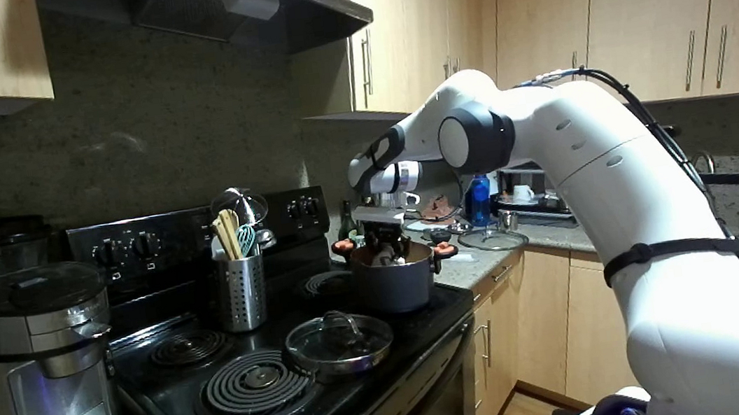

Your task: Take the towel out of the pot and put it on the counter

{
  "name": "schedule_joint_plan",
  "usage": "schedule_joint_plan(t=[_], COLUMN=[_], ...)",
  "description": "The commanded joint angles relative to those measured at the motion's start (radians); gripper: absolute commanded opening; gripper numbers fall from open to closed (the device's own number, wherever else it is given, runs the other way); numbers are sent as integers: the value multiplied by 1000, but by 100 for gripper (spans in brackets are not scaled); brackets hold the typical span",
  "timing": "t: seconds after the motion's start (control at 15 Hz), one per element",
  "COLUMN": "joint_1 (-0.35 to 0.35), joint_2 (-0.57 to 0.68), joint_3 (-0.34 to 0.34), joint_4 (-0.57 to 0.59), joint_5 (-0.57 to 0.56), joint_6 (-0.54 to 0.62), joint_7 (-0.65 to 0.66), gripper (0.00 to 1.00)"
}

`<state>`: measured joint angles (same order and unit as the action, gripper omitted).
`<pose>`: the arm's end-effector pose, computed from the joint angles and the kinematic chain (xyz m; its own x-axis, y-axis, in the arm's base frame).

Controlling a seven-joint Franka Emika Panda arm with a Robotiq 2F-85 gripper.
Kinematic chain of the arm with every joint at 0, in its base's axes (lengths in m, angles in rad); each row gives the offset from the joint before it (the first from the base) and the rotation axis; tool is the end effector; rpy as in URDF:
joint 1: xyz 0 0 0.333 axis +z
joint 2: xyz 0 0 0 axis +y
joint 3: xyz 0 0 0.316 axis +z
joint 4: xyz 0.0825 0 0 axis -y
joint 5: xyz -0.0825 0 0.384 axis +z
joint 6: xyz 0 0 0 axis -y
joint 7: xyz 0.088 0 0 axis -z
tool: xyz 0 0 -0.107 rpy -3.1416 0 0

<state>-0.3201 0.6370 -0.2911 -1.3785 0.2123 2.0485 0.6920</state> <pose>0.6265 -0.3711 0.3568 0.2317 -0.9723 0.0319 -0.9709 -0.2332 -0.0554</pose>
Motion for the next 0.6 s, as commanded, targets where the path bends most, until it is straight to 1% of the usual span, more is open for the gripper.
schedule_joint_plan(t=[0.0, 0.53], joint_1=[-3, -45], joint_2=[-75, -131], joint_3=[2, 7], joint_4=[-20, 22], joint_5=[-9, 18], joint_6=[-34, -57], joint_7=[-12, -29], gripper=[4, 4])
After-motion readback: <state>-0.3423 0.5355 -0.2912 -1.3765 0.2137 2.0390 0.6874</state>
